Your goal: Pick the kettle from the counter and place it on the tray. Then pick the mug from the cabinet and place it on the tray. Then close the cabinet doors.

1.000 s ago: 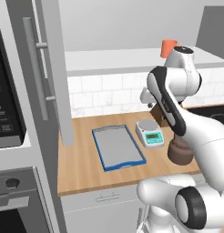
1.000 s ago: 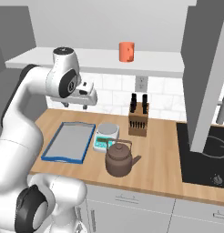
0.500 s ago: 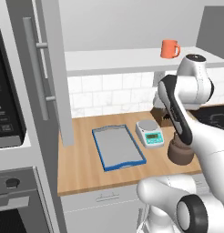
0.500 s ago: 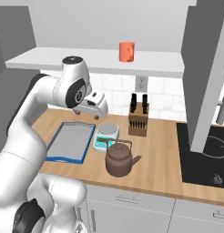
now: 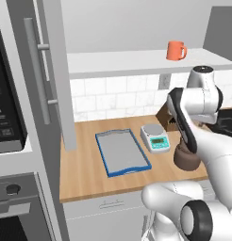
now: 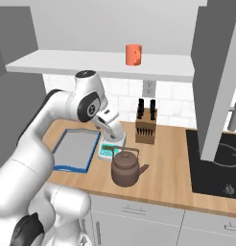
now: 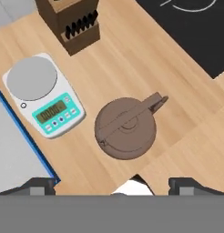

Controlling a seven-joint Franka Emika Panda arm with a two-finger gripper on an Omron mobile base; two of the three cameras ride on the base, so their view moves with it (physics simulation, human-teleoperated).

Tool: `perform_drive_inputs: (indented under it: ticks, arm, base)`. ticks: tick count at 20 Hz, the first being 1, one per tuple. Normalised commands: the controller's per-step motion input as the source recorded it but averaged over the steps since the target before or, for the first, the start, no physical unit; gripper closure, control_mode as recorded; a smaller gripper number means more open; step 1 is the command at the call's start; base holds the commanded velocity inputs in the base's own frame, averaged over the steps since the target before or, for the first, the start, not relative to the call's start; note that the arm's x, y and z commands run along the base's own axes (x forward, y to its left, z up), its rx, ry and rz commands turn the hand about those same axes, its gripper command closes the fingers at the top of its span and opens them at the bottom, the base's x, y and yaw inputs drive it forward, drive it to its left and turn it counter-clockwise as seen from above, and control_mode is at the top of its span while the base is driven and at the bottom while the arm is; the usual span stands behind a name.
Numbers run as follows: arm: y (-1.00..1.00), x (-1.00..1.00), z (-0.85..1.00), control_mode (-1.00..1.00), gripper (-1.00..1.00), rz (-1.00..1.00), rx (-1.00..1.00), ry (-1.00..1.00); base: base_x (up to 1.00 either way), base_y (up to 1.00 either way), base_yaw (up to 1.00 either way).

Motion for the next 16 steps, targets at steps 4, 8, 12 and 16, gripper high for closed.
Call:
perform_drive_inputs:
  ticks: [4,8,12,16]
  arm:
    - [-0.38,0.06,-0.22,-1.0,-1.0,-0.18,0.04,0.09]
    - [-0.24,0.09,-0.23,-1.0,-1.0,-0.11,0.07,0.15]
    - [-0.09,0.16,-0.3,-1.0,-1.0,-0.06,0.01,0.08]
    - [-0.09,0.17,-0.28,-1.0,-1.0,-0.04,0.03,0.03]
  base:
    - [0.0,0.0,0.0]
    - [0.0,0.0,0.0]
    - [0.0,0.0,0.0]
    - [0.0,0.0,0.0]
